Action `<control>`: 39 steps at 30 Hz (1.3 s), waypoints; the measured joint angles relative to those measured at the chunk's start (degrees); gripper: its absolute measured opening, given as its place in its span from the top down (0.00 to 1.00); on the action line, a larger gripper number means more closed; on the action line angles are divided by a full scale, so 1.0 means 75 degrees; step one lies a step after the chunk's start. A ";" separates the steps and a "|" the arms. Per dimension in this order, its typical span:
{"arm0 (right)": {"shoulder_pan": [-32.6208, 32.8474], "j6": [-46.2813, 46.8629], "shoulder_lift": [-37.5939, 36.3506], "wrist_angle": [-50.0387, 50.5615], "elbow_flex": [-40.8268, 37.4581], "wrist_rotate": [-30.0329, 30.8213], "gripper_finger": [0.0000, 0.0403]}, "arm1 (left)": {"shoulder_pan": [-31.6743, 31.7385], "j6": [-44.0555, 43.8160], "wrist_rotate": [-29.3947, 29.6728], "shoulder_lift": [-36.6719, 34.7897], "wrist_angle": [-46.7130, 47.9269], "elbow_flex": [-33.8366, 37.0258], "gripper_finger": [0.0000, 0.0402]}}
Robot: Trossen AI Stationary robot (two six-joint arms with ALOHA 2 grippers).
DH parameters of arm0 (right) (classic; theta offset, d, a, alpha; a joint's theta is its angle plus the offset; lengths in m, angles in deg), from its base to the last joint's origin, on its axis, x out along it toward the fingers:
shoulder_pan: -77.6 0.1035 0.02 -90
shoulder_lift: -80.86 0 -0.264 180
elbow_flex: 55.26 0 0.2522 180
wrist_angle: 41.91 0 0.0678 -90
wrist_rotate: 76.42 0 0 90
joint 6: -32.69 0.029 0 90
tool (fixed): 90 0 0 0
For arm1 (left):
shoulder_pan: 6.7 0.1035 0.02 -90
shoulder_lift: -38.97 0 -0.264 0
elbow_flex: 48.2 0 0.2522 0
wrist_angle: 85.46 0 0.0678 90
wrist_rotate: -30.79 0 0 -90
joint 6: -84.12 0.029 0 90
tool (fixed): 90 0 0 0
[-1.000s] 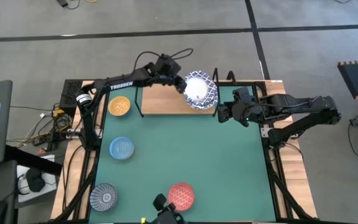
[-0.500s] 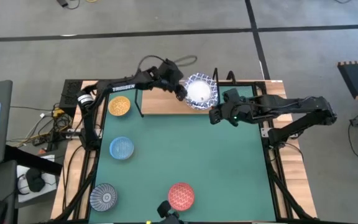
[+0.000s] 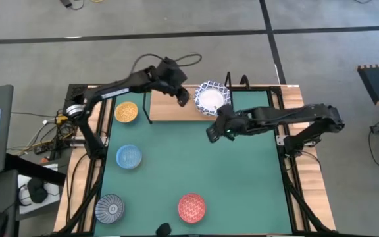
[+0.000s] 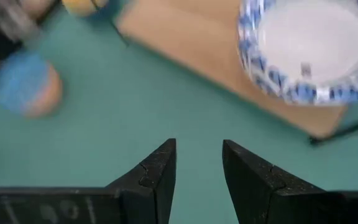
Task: Place and stack bowls onto a shelf
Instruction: Put the red bowl on the shelf
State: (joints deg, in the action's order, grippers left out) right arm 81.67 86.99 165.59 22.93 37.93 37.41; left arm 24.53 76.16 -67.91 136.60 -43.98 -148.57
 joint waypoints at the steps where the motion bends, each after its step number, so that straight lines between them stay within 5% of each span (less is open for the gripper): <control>1: 0.0000 -0.0078 0.0151 -0.0071 -0.0005 -0.0205 0.61 | -0.0009 0.0128 0.0061 -0.0238 0.0209 0.0000 0.83; 11: 0.0113 -0.0512 0.1507 -0.1275 -0.0005 -0.2001 0.61 | -0.0551 0.0630 0.0105 -0.2231 0.1221 0.0738 0.83; 25: 0.1452 -0.1334 0.2797 -0.3130 0.0000 -0.3287 0.61 | -0.1600 -0.0530 0.0351 -0.5649 -0.0962 0.4910 0.83; 31: 0.2014 -0.2227 0.3231 -0.3952 0.0000 -0.3996 0.59 | -0.2097 -0.1213 0.0494 -0.6204 -0.1449 0.5617 0.83; 39: 0.2421 -0.2327 0.3744 -0.4415 0.0000 -0.3997 0.44 | -0.2683 -0.0892 0.0959 -0.6152 -0.1425 0.5718 0.83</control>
State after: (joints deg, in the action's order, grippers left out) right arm 99.83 69.53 193.67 -10.18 37.94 7.43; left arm 4.40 69.47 -60.71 90.46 -54.67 -105.68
